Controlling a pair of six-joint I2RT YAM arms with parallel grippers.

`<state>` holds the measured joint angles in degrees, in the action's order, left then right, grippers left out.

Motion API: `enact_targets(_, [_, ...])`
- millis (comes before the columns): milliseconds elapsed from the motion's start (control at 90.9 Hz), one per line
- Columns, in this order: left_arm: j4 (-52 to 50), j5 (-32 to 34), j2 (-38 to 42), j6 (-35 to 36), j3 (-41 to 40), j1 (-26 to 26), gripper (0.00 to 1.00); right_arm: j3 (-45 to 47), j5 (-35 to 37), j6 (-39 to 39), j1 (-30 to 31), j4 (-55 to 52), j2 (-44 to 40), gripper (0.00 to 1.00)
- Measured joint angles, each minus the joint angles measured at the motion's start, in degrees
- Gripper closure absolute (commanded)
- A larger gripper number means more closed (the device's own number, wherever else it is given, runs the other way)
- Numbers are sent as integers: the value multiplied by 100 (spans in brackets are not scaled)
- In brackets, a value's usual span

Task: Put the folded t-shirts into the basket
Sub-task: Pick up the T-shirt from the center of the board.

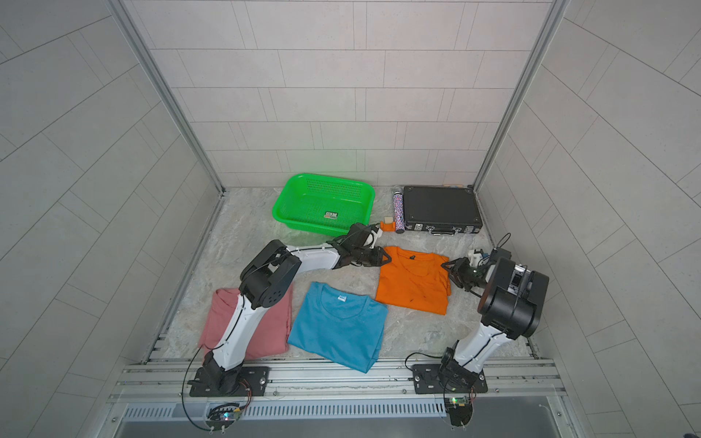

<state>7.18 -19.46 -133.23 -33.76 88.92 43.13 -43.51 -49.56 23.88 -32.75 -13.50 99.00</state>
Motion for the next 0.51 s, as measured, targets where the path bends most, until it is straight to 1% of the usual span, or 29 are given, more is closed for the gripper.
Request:
enact_targets(110, [4,-76,-48,-17,9,0,99,0,-79,-66,-2,26,101,78])
enact_targets(132, [9,-94,-48,4,9,0,100,0,-85,-52,0,26,111,80])
enact_targets(176, [4,-118,-48,-17,9,-2,100,0,-92,-83,0,33,118,89])
enact_targets(187, [4,-122,-48,0,9,-4,100,2,-94,-98,0,42,118,97])
enact_targets(198, [7,-136,-50,9,9,-4,100,2,-94,-48,0,33,118,100])
enact_targets(330, [-13,-229,-48,4,9,-9,100,33,-103,-33,0,131,22,100])
enact_targets(506, [-70,-326,-26,-11,7,-11,100,61,-155,-24,28,175,-492,100])
